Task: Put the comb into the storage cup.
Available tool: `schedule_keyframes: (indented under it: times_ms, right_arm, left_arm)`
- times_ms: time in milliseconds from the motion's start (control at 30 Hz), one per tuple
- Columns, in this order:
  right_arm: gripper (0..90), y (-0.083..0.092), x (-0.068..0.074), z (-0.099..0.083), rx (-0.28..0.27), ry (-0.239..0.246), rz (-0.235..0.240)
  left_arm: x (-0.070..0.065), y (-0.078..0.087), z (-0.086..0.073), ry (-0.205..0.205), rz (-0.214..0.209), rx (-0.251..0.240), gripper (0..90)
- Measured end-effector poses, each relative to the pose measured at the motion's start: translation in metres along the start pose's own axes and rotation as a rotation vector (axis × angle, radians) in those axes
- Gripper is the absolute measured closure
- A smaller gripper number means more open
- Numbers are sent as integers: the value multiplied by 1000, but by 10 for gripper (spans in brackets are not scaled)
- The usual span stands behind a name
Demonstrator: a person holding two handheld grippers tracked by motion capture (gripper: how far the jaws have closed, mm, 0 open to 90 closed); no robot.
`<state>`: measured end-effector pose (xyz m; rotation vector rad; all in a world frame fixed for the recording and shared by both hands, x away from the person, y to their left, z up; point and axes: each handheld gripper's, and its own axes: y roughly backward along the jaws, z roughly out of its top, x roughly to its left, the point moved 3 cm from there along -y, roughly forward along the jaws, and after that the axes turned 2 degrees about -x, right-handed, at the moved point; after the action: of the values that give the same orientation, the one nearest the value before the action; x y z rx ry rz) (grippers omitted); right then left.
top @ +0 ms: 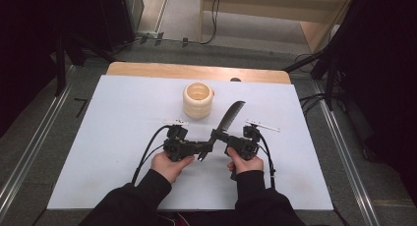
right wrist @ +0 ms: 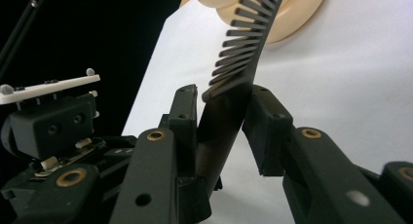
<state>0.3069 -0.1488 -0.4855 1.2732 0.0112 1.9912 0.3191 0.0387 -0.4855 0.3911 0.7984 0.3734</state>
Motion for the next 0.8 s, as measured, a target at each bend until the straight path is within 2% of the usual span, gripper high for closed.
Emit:
schedule_keyframes:
  times_ms: [233,633,733,800]
  right_arm:
    - [671,2,1,1,2,-3,13]
    - [691,3,2,2,9,-13,22]
    - [696,3,3,2,6,-1,13]
    - [696,4,2,3,1,1,11]
  left_arm:
    - [0,0,0,0,-15,1,718]
    - [1,-1,0,-16,-12,9,702]
    - [1,0,1,-13,-9,2,641]
    - [1,2,1,-34,4,4,593]
